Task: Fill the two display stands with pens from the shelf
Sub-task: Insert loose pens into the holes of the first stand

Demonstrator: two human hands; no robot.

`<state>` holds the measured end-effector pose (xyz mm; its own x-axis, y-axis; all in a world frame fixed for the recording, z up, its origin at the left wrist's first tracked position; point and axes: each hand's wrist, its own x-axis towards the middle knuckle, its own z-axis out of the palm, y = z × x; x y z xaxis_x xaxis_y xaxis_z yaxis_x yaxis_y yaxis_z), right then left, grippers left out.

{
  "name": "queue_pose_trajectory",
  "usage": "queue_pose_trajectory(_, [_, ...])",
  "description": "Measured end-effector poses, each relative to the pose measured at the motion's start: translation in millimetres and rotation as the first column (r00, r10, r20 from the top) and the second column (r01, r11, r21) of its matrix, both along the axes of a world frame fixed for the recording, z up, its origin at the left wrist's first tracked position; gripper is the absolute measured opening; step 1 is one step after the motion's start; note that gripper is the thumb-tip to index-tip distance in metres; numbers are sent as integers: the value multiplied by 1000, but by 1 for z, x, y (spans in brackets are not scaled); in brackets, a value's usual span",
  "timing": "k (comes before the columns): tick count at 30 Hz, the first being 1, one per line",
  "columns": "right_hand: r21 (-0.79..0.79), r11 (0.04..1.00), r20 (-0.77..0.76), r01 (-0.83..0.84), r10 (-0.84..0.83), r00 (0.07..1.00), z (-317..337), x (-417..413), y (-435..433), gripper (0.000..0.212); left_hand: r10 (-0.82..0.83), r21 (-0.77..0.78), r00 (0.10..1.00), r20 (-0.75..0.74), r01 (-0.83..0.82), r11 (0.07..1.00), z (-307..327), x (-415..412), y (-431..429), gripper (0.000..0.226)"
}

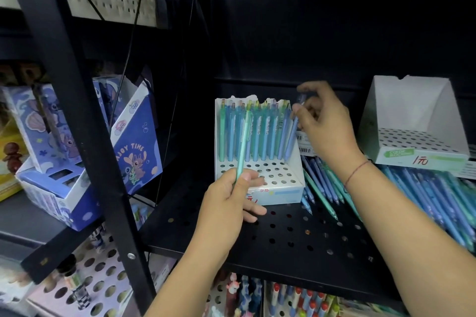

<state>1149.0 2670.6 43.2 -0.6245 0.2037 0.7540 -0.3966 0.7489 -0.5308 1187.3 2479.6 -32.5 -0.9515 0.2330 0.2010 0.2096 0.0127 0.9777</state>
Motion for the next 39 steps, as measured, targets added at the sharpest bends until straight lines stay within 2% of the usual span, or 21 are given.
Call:
queue_pose_trajectory(16, [13, 1000, 10, 2, -3, 1000, -6, -1, -5, 30, 1, 7, 1000, 12, -1, 1000, 1, 0, 1, 24])
queue_pose_trajectory(22, [41, 997, -34, 58, -56, 998, -7, -4, -2, 12, 0, 11, 1000, 11, 0, 1000, 1, 0, 0, 24])
queue_pose_trajectory(28, [-10, 999, -59, 52, -52, 997, -3, 3, -9, 17, -4, 1, 1000, 3, 4, 1000, 2, 1, 0, 24])
queue_pose_trajectory(30, [-84, 993, -39, -80, 77, 996, 1, 10, -20, 19, -9, -9, 1000, -4, 9, 1000, 1, 0, 1, 23])
queue_pose_trajectory(31, [-146, 971, 23, -187, 193, 981, 2, 13, -27, 19, -8, -13, 1000, -10, 8, 1000, 1, 0, 1, 23])
queue_pose_trajectory(34, [-326, 849, 209, -416, 494, 844, -1, 17, -46, 29, -5, -26, 1000, -28, 4, 1000, 1, 0, 2, 23])
queue_pose_trajectory(37, [-402, 771, 207, -493, 602, 771, -1, 17, -49, 24, 0, -29, 999, -40, -1, 1000, 0, 1, 2, 20])
queue_pose_trajectory(39, [-456, 758, 118, -466, 571, 813, 5, 19, -43, 21, 24, -34, 997, -67, -27, 999, 1, 0, 1, 14])
